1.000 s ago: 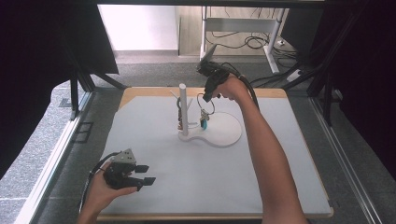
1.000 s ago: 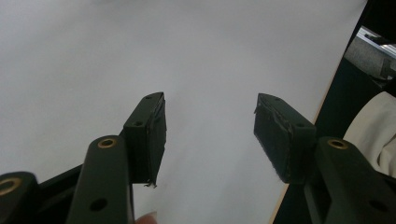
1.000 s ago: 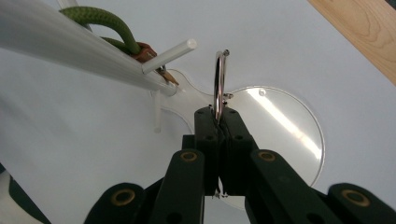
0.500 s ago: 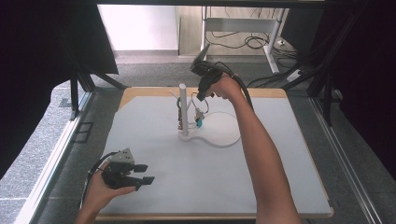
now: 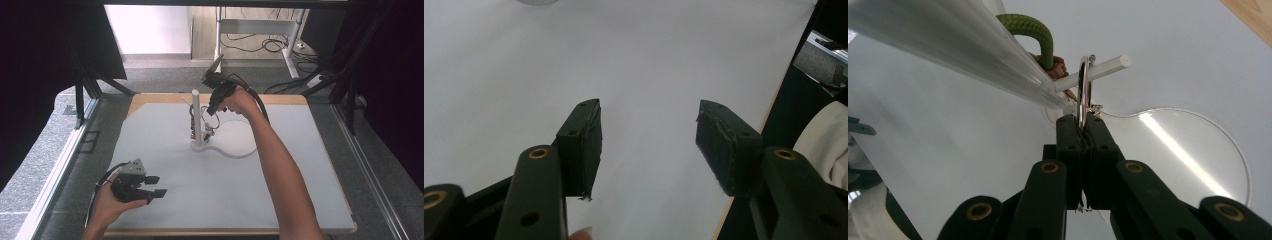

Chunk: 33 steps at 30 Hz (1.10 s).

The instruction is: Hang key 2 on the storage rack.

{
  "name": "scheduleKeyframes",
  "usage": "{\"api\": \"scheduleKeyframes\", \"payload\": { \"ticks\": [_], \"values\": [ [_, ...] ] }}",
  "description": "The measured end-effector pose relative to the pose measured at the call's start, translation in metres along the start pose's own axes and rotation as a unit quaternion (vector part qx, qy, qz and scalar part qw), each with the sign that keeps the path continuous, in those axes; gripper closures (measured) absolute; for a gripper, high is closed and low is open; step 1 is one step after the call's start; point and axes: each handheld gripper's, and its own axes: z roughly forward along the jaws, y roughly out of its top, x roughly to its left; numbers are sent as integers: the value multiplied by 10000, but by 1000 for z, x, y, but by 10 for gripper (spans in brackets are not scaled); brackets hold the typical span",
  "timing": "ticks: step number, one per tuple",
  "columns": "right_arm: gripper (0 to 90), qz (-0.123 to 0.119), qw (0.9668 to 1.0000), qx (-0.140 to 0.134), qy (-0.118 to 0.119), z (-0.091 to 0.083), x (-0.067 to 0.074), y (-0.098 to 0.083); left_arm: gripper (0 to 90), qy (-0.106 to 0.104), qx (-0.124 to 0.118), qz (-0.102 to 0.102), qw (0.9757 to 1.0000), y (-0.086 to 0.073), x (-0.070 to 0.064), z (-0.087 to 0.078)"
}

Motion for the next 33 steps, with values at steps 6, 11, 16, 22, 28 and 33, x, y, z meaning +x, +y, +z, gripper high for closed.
{"api": "scheduleKeyframes", "payload": {
  "ticks": [6, 11, 16, 22, 28, 33],
  "values": [
    [871, 51, 10000, -11, 19, 5, 2, -4, 444, 21, 10, 13, 10000, 0, 0, -1],
    [869, 69, 10000, -31, 54, 9, 2, -7, 444, 17, 24, 16, 10000, 0, 0, -1],
    [862, 132, 9999, -19, 74, 13, 3, -9, 444, 14, 44, 37, 10000, 1, -1, 0],
    [832, 177, 9996, -158, 137, 9, 4, -12, 444, 15, 71, 42, 10000, 1, 0, 1],
    [774, 208, 9993, -286, 96, 0, 1, -20, 444, 30, 70, 46, 10000, 1, -1, 1],
    [670, 243, 9987, -442, -30, -9, -2, -34, 444, 31, 69, 44, 10000, 1, -1, 1]
  ]
}}
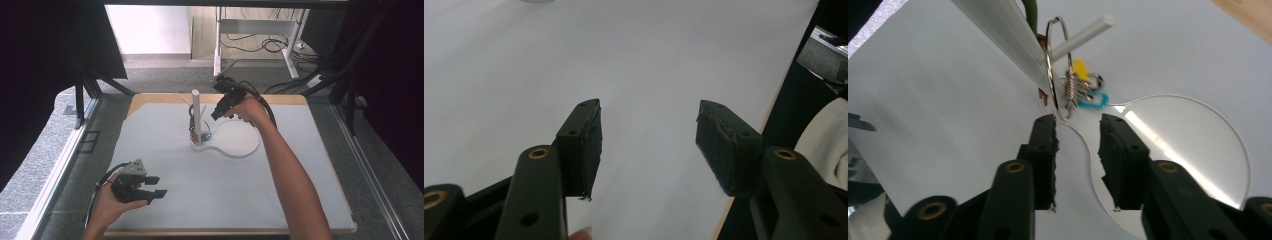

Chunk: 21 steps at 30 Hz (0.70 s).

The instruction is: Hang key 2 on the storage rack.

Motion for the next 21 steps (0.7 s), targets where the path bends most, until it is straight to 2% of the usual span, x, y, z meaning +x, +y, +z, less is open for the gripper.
{"api": "scheduleKeyframes", "payload": {
  "ticks": [5, 7, 9, 12, 16, 21],
  "values": [
    [585, -98, 9994, -301, -156, -16, -3, -24, 443, 22, 46, 20, 10000, 0, 0, 1],
    [564, -72, 9989, -447, -152, -22, -4, -37, 442, 25, 2, -44, 10000, 0, -1, 2],
    [554, -57, 9986, -506, -154, -25, -5, -46, 442, 36, 22, -38, 10000, 0, -1, 2],
    [538, -62, 9974, -707, -130, -31, -7, -68, 442, 49, 27, 4, 10000, 1, -2, 1],
    [527, -108, 9957, -915, -89, -33, -9, -95, 441, 63, 49, -3, 10000, 1, -2, 1],
    [518, -110, 9934, -1143, -35, -28, -13, -138, 439, 88, 76, -6, 9999, 0, -3, 2]
  ]
}}
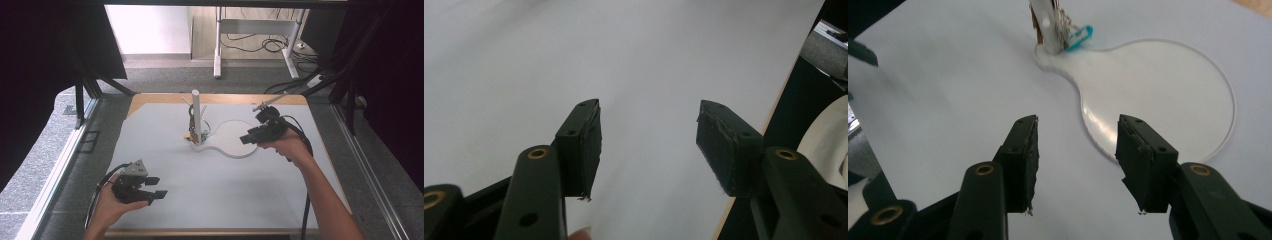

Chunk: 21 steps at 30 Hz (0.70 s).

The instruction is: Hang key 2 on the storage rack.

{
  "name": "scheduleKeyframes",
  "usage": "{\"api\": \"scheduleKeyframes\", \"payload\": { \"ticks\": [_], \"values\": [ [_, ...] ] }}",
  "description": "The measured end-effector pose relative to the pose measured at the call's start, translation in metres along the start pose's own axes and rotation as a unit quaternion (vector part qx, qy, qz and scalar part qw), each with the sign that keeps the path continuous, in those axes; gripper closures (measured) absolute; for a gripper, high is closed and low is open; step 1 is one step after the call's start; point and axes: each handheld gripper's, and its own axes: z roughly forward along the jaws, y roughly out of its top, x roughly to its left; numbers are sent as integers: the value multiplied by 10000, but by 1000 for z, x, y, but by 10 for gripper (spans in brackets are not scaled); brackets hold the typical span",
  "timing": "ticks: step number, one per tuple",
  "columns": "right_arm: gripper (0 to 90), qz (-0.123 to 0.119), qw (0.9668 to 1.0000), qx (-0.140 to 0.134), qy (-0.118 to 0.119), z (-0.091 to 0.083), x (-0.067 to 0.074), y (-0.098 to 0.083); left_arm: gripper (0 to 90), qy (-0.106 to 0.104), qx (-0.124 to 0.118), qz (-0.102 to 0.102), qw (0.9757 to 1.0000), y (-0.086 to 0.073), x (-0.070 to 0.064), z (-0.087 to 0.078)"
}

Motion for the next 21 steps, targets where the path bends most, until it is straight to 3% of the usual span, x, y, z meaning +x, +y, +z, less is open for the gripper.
{"api": "scheduleKeyframes", "payload": {
  "ticks": [9, 14, 21],
  "values": [
    [504, 116, 9993, -350, 30, 1, -2, -74, 437, 43, 16, -62, 10000, -1, 0, 0],
    [490, 194, 9989, -421, -26, 3, -4, -87, 436, 53, 57, -38, 10000, 0, 0, 2],
    [452, -6, 9967, -766, -253, 1, 5, -101, 433, 58, 0, -63, 10000, 0, 1, 1]
  ]
}}
